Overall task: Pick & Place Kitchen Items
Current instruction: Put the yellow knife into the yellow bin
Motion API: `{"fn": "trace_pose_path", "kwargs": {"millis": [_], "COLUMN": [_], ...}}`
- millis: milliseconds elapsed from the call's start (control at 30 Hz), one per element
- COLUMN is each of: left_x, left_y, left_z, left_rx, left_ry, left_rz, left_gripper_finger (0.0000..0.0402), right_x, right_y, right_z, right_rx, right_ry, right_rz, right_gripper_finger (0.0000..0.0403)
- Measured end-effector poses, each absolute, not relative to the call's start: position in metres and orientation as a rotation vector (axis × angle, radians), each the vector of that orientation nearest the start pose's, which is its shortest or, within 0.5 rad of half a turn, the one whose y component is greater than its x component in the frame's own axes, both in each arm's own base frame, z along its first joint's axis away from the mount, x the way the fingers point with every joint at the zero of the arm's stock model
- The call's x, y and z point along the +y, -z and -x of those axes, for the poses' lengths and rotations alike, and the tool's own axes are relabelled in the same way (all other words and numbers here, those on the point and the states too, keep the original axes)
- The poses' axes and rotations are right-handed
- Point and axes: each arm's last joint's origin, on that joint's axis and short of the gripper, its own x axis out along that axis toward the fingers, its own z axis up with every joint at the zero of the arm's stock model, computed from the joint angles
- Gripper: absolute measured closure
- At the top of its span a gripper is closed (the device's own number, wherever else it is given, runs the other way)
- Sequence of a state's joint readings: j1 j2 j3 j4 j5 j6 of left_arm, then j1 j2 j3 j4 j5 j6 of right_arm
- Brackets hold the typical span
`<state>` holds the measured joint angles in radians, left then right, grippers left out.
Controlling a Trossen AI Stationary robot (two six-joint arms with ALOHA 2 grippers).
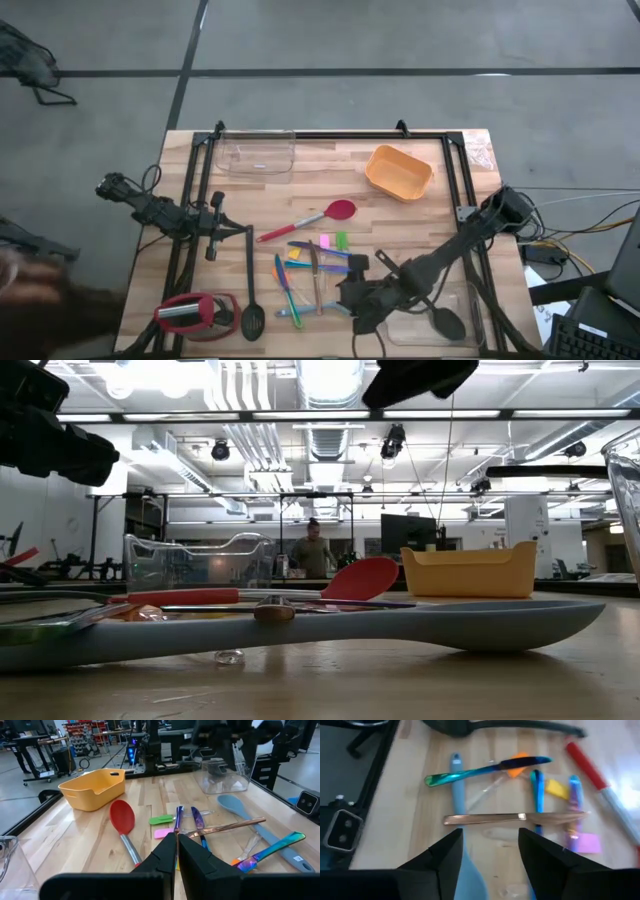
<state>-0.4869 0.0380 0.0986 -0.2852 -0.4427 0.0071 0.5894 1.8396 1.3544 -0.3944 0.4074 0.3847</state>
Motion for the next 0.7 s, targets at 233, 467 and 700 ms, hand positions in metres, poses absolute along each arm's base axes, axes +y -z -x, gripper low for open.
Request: {"fn": "trace_pose_path", "kwargs": {"millis": [233,467,700], "left_x": [-0.031,-0.031,-0.031], "left_y": [-0.167,-0.167,-0.167], "left_z": [-0.084,-0.084,-0.084], "left_rx": [0.201,0.201,0.204], "left_ry": [0.045,0.045,0.044], "left_rz": [-0.108,-0.108,-0.11], "left_gripper_finger": [0.0378,0.0378,0.0378], "right_x": [0.204,0.202,0.204], "right_y": [-0.204,-0.192,-0.198], "right_z": [-0.349,-0.355,-0.379], "right_rx": [0.845,0.901,0.934], "right_ry": [-0.051,-0.087,-0.157], "right_rz": [-0.018,-0.061,-0.037], "right_gripper_finger": [0.0193,0.0203,0.0211]}}
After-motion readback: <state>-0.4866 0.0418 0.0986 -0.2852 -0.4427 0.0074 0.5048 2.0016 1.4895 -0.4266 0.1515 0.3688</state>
